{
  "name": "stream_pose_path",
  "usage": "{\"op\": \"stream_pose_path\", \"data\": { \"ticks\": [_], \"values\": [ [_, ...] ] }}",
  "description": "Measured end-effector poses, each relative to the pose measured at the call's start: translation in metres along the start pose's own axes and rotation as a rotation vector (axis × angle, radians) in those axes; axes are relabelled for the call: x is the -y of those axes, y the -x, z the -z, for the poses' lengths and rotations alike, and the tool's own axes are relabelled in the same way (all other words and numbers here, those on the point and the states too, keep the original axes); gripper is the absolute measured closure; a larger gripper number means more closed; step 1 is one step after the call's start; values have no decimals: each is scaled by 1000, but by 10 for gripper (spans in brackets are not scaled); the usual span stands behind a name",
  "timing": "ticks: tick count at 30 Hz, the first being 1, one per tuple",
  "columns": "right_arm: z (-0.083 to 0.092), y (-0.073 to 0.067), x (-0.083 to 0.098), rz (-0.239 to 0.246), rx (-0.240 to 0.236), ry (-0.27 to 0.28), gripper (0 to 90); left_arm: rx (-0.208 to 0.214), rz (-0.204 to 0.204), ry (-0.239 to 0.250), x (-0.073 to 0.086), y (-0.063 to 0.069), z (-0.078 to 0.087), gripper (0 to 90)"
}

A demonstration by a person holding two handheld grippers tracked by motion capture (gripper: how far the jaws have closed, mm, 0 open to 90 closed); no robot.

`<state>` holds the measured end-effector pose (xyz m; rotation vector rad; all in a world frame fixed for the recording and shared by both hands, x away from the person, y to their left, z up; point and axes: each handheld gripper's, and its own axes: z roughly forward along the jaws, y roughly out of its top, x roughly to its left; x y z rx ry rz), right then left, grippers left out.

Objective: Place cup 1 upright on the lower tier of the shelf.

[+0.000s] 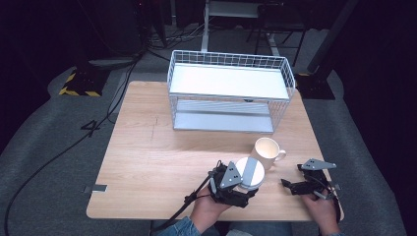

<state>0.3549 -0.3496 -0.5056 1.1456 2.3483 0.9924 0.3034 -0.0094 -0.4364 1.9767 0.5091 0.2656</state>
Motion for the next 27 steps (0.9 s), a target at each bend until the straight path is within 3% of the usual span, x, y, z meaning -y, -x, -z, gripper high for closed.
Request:
{"op": "stream_pose_path", "data": {
  "ticks": [13,22,27],
  "values": [
    [0,0,0,1,2,1,41,-85,22,16,-12,-35,10,190],
    [0,-1,0,-3,6,1,41,-151,23,11,-17,-59,9,190],
    [0,-1,0,-3,6,1,41,-183,52,31,-16,-76,5,190]
  ]
}}
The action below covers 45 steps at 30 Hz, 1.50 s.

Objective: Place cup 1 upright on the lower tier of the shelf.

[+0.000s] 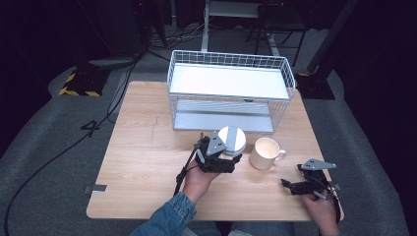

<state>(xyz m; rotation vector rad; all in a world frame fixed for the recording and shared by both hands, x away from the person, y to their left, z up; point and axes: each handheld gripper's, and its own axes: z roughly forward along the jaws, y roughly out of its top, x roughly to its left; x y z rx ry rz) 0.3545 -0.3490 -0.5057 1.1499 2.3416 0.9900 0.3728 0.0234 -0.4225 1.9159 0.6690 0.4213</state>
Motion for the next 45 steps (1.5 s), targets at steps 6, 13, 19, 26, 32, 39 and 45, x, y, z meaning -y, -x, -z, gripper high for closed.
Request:
{"op": "stream_pose_path", "data": {
  "ticks": [6,13,19,26,32,39,45],
  "values": [
    [0,0,0,0,0,0,41,-28,5,-15,-2,-17,-11,189],
    [0,0,0,0,0,0,41,-56,49,-4,-2,-33,-22,190],
    [0,0,0,-2,5,-1,41,-83,63,14,-5,-48,-35,190],
    [0,0,0,-2,6,-1,41,-115,103,0,-2,-63,-50,189],
    [0,0,0,-2,6,-1,42,-147,118,16,-2,-75,-63,189],
    [0,0,0,-2,6,-1,42,-173,101,5,-3,-86,-81,189],
    [0,0,0,-3,5,-1,42,-188,110,-8,-3,-95,-97,189]
  ]
}}
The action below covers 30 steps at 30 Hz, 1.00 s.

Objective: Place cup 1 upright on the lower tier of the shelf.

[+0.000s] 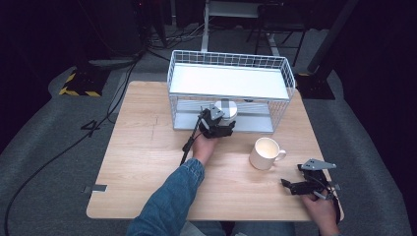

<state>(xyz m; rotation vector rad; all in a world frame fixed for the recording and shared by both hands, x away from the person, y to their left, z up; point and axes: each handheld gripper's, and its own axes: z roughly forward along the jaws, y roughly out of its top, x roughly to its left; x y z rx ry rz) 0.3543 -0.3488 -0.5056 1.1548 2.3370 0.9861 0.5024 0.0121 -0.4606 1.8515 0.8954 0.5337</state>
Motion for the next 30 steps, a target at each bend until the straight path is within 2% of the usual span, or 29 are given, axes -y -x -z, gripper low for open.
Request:
{"op": "stream_pose_path", "data": {
  "ticks": [3,7,9,11,12,14,16,19,23,28,30],
  "values": [
    [0,0,0,0,-2,0,42,-24,-14,-13,0,-3,-9,189],
    [0,0,0,0,-1,1,42,-32,-15,-8,0,-6,-19,189],
    [0,0,0,1,-1,1,42,-28,-5,-13,0,-11,-24,188],
    [0,0,0,0,-1,1,42,-25,27,-14,0,-15,-28,188],
    [0,0,0,1,-1,1,42,-25,27,-14,0,-15,-28,188],
    [0,0,0,1,-1,1,42,-49,58,-16,2,-21,-33,188],
    [0,0,0,0,-1,1,42,-43,47,-21,2,-25,-35,188],
    [0,0,0,0,-1,1,42,-65,52,-34,2,-28,-37,188],
    [0,0,0,1,-1,1,42,-69,47,-48,2,-32,-38,189],
    [0,0,0,0,-1,1,42,-78,72,-63,1,-36,-40,188],
    [0,0,0,0,-1,-1,42,-83,69,-78,0,-37,-41,188]
  ]
}}
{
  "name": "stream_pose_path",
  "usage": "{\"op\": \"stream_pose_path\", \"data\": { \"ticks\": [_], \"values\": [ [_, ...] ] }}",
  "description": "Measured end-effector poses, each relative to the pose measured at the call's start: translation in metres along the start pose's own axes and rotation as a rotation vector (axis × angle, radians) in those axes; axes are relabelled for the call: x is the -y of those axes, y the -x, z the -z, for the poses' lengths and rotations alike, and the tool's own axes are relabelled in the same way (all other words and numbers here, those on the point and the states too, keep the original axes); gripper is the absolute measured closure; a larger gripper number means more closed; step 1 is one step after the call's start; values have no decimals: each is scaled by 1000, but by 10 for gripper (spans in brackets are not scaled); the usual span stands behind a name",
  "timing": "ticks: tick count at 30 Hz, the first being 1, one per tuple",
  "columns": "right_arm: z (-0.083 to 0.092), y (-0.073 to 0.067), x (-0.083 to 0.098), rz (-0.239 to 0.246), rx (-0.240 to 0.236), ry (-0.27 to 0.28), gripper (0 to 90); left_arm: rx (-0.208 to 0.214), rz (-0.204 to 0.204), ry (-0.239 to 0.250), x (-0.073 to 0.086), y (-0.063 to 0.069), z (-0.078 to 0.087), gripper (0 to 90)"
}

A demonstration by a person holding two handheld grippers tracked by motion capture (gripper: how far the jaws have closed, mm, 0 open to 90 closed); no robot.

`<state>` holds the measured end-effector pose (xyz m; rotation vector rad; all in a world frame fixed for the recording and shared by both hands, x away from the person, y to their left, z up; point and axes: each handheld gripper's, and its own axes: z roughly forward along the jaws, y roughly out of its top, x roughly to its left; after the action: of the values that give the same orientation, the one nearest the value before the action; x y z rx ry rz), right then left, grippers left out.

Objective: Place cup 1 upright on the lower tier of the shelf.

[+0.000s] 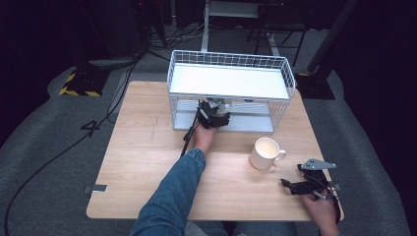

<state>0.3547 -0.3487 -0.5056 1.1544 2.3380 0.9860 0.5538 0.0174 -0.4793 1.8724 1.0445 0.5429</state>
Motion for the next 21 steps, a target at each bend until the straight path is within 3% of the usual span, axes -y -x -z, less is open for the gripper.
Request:
{"op": "stream_pose_path", "data": {
  "ticks": [10,13,21],
  "values": [
    [0,0,0,0,0,1,42,0,-10,-34,-5,1,-2,183],
    [0,0,0,-1,0,1,42,9,9,-17,-5,2,-2,156],
    [0,0,0,0,0,0,42,4,-10,-17,-9,4,2,115]
  ]
}}
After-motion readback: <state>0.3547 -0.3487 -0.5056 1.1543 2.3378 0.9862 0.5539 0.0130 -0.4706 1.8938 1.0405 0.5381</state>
